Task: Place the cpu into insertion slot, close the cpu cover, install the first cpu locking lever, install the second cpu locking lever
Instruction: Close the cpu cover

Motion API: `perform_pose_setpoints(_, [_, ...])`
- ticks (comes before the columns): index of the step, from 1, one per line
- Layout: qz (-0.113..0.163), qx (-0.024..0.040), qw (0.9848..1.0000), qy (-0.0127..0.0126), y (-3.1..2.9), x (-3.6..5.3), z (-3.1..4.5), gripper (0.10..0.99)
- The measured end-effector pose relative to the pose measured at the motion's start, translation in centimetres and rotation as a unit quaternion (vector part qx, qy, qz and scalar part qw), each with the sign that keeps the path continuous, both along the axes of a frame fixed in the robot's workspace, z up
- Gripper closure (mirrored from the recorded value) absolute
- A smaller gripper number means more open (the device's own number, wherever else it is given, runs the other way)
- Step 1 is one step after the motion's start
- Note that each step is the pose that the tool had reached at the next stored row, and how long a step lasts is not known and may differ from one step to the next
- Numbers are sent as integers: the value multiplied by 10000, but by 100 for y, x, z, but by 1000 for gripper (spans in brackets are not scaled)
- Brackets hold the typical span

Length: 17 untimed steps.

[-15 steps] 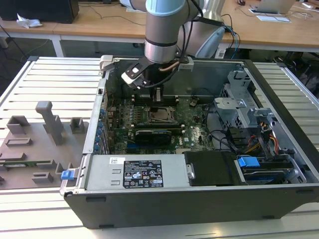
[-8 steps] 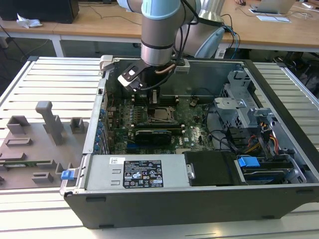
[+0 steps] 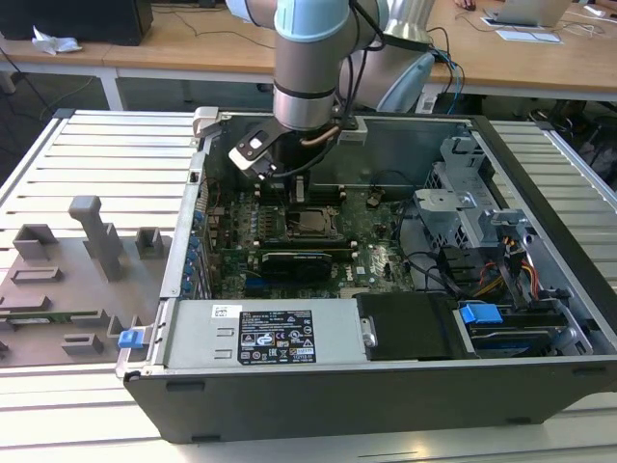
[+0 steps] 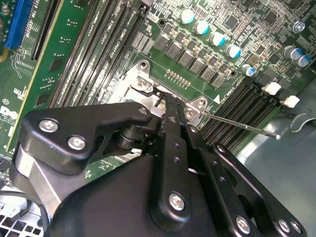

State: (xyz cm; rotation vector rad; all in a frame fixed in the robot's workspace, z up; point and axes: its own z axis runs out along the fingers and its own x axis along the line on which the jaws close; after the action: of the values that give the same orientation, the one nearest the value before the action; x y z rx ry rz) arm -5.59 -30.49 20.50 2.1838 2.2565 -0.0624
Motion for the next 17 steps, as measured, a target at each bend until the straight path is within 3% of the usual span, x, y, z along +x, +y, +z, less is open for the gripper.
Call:
perform_pose_setpoints(2, [1, 0, 10000, 4, -1, 51, 18, 980])
perform_pose_setpoints(4, [0, 0, 10000, 8, -1, 87, 94, 980])
perform_pose_setpoints(8, [0, 8, 10000, 38, -1, 161, 106, 980])
perform_pose_setpoints(10, [0, 7, 10000, 40, -1, 172, 118, 980])
perform_pose_setpoints(17, [0, 8, 10000, 40, 0, 177, 262, 980])
